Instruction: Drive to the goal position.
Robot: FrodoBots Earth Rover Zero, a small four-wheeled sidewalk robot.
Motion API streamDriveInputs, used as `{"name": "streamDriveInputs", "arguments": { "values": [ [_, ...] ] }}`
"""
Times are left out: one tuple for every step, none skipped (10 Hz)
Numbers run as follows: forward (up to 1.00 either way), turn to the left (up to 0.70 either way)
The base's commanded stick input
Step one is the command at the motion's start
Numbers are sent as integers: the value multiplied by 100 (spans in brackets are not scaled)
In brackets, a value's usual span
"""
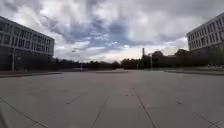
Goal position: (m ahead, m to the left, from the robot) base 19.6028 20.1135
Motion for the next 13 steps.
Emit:
{"name": "streamDriveInputs", "arguments": {
  "values": [
    [0, 0],
    [0, 0],
    [100, 0],
    [100, 0],
    [100, 0],
    [100, 0],
    [100, 0],
    [100, 0],
    [100, 0],
    [100, 1],
    [100, 3],
    [100, 0],
    [100, 0]
  ]
}}
